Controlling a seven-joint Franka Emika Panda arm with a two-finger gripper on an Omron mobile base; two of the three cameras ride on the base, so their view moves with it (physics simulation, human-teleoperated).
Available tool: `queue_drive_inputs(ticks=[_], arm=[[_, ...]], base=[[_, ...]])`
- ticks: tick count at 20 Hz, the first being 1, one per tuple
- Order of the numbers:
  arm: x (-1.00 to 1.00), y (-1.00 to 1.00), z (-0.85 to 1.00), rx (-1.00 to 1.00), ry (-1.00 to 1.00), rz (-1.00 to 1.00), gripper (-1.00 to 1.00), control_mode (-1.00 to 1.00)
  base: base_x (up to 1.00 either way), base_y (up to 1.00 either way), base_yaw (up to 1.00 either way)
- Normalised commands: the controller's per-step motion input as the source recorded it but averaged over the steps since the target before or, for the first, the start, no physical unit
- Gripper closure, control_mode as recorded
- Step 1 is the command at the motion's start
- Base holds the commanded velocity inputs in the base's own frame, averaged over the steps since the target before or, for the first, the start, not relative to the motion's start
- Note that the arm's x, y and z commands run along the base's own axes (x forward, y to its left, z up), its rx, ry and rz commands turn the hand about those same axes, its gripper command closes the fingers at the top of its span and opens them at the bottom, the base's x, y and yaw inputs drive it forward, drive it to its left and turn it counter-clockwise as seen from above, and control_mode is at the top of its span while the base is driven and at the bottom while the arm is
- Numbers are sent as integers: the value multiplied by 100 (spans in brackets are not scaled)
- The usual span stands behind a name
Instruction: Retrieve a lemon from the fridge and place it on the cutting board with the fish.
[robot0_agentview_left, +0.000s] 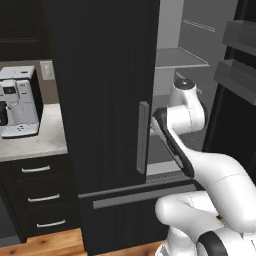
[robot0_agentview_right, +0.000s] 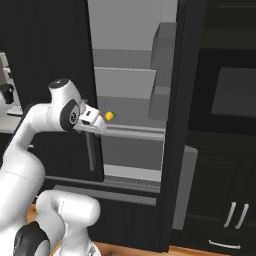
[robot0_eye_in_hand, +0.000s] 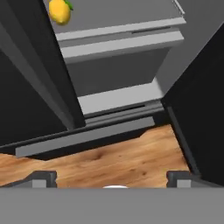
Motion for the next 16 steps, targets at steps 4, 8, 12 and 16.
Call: queue_drive_inputs(ticks=[4,8,12,16], arm=[[0,66,6,-6,-38,5,-100,-100],[1,0,0,0,0,2,-100,-100],[6,5,0,1,0,18,-100,-100],[16,23,0,0,0,20,-100,-100]], base=[[0,0,0],[0,0,0],[0,0,0],[0,0,0]])
